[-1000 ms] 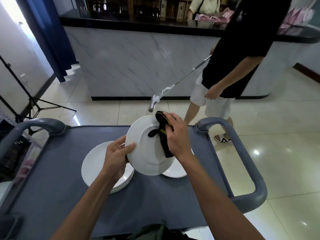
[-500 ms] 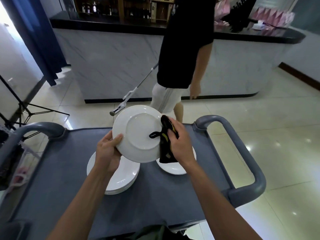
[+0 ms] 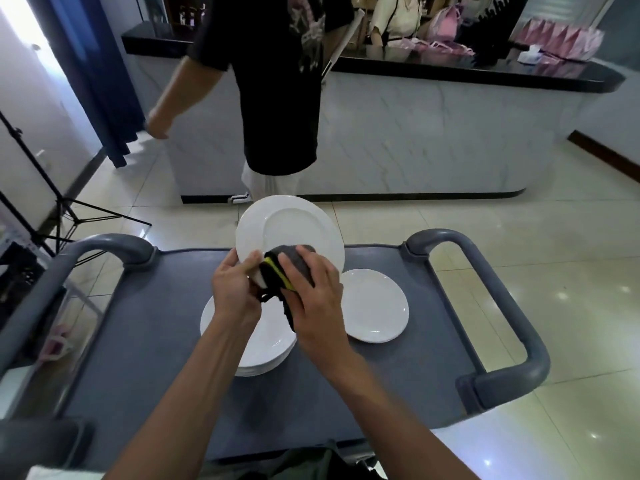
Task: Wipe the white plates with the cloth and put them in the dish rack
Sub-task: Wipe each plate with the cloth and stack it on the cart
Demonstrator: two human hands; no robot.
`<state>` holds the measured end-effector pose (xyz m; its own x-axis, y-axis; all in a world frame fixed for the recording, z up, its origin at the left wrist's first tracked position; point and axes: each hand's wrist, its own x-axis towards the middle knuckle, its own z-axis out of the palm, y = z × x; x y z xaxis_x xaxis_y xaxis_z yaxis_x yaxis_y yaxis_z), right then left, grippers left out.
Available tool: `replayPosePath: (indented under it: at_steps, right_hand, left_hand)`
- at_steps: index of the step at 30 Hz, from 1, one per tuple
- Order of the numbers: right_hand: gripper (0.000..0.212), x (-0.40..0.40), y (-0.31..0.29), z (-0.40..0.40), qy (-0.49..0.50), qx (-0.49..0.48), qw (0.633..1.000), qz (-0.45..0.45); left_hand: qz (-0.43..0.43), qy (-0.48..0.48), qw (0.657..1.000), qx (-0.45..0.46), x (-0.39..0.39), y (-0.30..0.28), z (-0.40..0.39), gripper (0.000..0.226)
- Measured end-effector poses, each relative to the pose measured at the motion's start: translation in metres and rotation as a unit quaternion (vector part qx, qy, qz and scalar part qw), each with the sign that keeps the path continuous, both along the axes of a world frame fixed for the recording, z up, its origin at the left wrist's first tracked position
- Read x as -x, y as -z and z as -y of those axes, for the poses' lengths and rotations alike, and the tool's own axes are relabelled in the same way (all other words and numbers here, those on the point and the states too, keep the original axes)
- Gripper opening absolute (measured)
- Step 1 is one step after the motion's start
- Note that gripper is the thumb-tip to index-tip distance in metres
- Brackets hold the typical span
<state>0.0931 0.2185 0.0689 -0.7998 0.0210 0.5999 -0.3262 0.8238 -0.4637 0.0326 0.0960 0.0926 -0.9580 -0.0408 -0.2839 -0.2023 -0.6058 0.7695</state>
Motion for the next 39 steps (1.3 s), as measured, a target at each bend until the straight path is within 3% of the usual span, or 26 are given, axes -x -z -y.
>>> replayPosePath:
  at_steps: [4,20,33,39]
  right_hand:
    - [0.056,-0.006,0.006,0.01,-0.01,-0.045,0.999,-0.015]
    - [0.044,0.025,-0.022,-0.008,0.035,0.091,0.995,0.026]
    - [0.059,0.024,-0.024,0.012,-0.062,-0.099,0.988,0.096]
    - [0.051,0.013,-0.012,0.0,-0.088,-0.116,0.986,0.078]
  left_hand:
    - [-0.002,0.003,1.0,0.016,-0.003,0.002,0.017,0.031]
    - [-0.042,0.052,0.997,0.042,-0.009,0.003,0.053,0.039]
    - [-0.071,0.111,0.989,0.069,-0.006,0.007,0.052,0.035]
    - [-0.074,0.132,0.986,0.075,-0.007,0.017,0.052,0.035]
